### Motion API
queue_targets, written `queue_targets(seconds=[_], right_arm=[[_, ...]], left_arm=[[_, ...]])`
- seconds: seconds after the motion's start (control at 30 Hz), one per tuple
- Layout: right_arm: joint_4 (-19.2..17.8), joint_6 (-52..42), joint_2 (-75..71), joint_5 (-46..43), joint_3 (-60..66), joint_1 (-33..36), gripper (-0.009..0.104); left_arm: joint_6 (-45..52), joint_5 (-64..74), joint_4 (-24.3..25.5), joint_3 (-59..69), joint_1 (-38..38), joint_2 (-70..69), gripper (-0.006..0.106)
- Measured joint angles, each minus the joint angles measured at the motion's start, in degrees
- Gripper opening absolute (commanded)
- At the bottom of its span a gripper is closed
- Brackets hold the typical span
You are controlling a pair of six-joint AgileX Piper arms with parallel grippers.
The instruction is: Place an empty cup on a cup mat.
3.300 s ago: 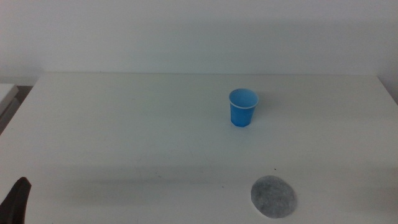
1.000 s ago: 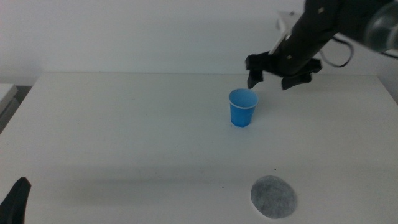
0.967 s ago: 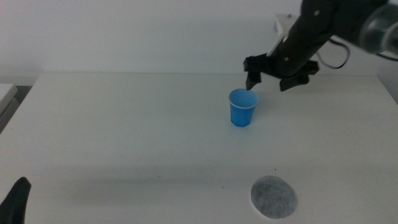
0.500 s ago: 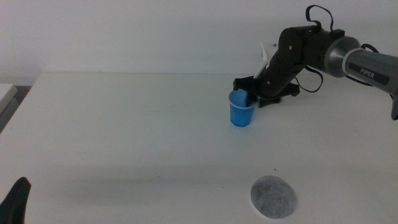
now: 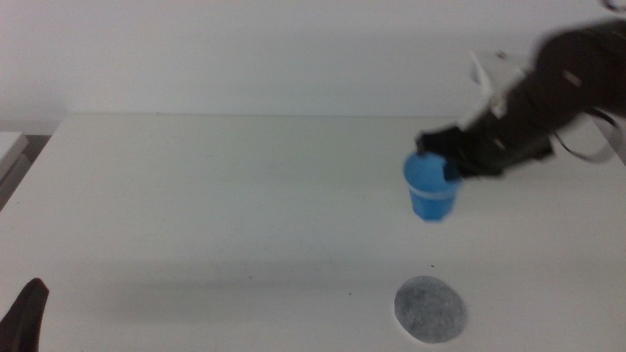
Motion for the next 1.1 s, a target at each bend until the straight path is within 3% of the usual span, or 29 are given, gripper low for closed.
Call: queue_targets(seconds=[0.17,0.37,0.7,1.1], right_arm=[[1.2,0.63,-10.69,-4.0,13.65,0.58,-0.003],[4.09,1.82,-11.0,-5.9,21.43,0.58,-0.003],[8.94,-0.22,-5.58,-9.56,22.3,0.58,-0.003],[10.71,-1.02,-4.61,-7.86,22.3,0.58,0.002]], left_arm=[[0.0,0.0,0.0,0.0,0.0,0.0,0.094],[0.0,0.0,0.0,0.0,0.0,0.0,0.094],[0.0,0.0,0.0,0.0,0.0,0.0,0.094],[0.0,0.0,0.0,0.0,0.0,0.0,0.094]])
